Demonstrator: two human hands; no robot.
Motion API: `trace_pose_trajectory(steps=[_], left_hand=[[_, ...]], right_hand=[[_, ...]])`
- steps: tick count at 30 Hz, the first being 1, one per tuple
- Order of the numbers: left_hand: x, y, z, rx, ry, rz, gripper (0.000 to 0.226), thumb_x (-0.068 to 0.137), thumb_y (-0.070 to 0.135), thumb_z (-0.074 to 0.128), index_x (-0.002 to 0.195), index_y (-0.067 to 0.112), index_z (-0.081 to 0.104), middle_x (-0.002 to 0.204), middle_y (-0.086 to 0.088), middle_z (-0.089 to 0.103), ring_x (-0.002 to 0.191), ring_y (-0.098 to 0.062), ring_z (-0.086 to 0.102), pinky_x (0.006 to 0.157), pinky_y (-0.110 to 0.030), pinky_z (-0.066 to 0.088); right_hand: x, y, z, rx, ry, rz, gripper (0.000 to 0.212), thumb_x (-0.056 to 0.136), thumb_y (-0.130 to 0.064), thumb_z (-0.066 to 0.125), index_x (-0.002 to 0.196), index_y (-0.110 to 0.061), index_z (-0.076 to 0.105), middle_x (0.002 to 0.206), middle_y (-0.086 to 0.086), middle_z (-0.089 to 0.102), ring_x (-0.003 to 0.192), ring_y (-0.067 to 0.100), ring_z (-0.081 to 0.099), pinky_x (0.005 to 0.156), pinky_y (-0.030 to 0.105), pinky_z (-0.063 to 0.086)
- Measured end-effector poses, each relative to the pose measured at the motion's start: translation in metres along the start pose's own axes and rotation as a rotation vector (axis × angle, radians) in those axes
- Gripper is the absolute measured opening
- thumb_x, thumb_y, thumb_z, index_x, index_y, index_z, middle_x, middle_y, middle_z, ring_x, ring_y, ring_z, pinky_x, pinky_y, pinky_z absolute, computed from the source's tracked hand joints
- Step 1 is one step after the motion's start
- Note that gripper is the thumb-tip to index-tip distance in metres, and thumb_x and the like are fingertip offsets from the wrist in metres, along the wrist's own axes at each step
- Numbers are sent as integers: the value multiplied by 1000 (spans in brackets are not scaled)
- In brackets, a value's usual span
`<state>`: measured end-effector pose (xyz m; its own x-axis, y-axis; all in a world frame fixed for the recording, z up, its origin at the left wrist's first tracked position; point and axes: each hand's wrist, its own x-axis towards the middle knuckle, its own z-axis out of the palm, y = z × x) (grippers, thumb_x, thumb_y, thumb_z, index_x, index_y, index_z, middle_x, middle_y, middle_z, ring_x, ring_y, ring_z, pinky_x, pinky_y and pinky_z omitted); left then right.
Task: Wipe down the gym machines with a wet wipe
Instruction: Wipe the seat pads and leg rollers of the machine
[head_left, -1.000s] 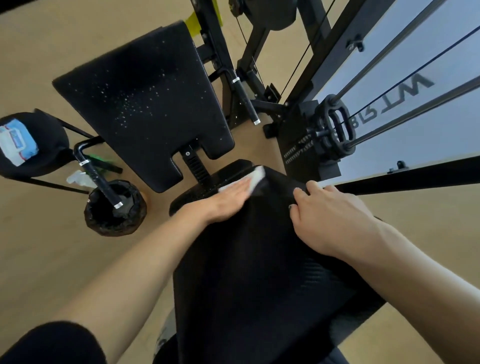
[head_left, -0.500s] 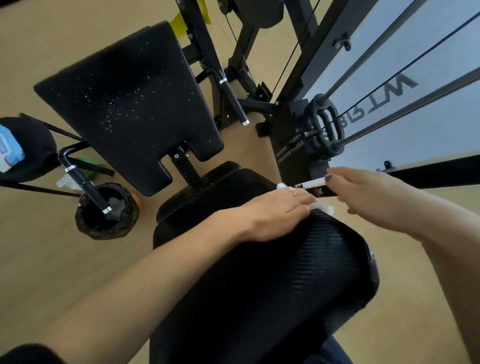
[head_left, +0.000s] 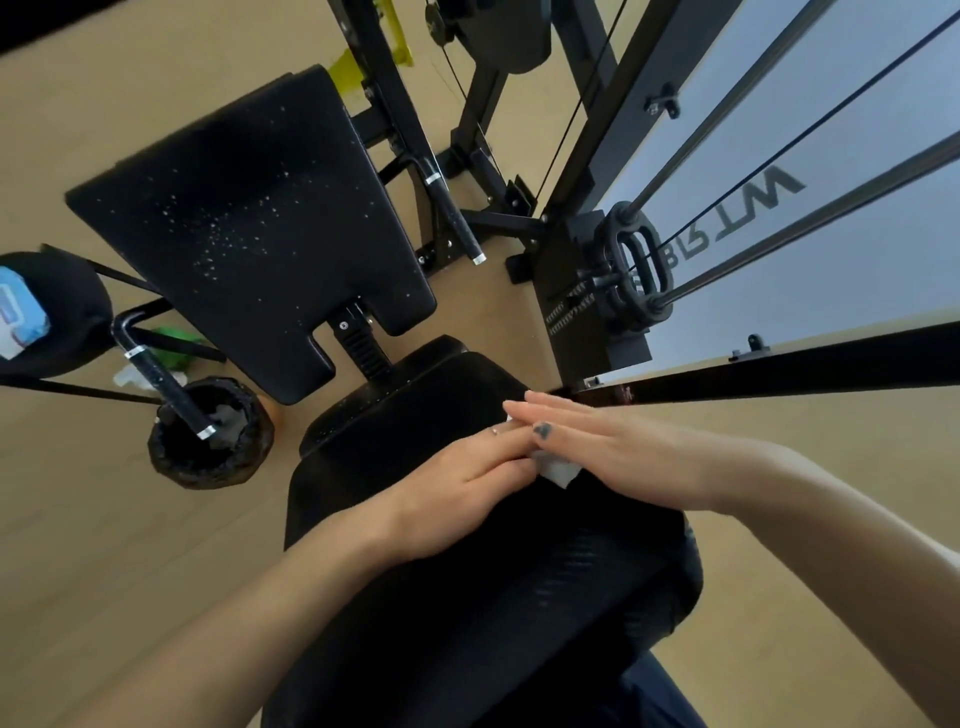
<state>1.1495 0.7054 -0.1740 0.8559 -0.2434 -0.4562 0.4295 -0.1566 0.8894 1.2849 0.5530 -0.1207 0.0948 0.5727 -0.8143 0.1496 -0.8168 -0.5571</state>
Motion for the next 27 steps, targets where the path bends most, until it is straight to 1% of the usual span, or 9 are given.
trace_pose_trajectory(steps=[3,6,10,13,15,17,22,25,27], left_hand=[[-11,-21,-8,58,226,-62,33,107,23,45,133,39,56,142,24,50,133,10,42,110,-16,34],[-20,-74,-24,127,524,-385,34,105,32,47,139,32,50,145,10,48,136,-7,44,110,-28,37],[-36,-126,-33,6,585,-888,63,103,42,47,158,21,25,162,-14,24,149,-32,26,121,-46,25],[-39,-134,-32,-107,655,-884,63,104,41,45,159,20,22,164,-13,19,150,-31,23,121,-45,23],[-39,-135,-32,-110,678,-867,62,105,38,45,160,19,23,164,-13,19,150,-30,23,120,-43,22],[-43,-140,-32,-104,704,-887,62,105,39,45,159,18,24,163,-14,19,150,-30,24,120,-42,22],[-53,-161,-32,-202,763,-983,64,103,41,43,159,14,26,162,-15,23,146,-34,32,117,-44,29],[-51,-167,-32,-198,780,-971,63,102,39,44,157,12,30,160,-15,30,143,-34,36,116,-44,32],[-50,-167,-31,-184,790,-971,63,102,39,43,157,11,30,161,-16,30,145,-35,35,118,-46,31]], right_hand=[[-9,1,3,-96,17,36,51,107,-53,26,155,-41,35,166,-24,13,141,-16,19,107,5,13],[-24,7,3,-130,-25,85,51,104,-60,22,154,-50,30,161,-36,-8,145,-10,8,109,18,10],[-6,1,-3,-76,-54,151,55,105,-62,22,158,-46,22,164,-31,-7,155,6,6,122,31,7],[48,-1,-8,-23,-70,231,53,106,-60,28,152,-35,37,160,-20,23,149,17,26,121,35,17],[98,5,-11,-37,-83,232,41,100,-59,34,118,-27,53,136,-3,47,121,24,50,115,41,35],[148,11,-14,-136,-74,245,39,91,-62,37,103,-27,51,121,5,49,108,27,53,109,52,42],[220,5,-13,-471,-125,176,50,100,-53,29,128,-18,50,144,9,42,132,33,44,116,52,33],[219,6,-9,-595,-103,121,36,104,-46,27,111,-24,54,126,8,46,121,26,45,109,42,34],[179,-4,-9,-462,-83,101,35,111,-30,24,121,-18,55,127,6,48,120,24,45,110,37,30]])
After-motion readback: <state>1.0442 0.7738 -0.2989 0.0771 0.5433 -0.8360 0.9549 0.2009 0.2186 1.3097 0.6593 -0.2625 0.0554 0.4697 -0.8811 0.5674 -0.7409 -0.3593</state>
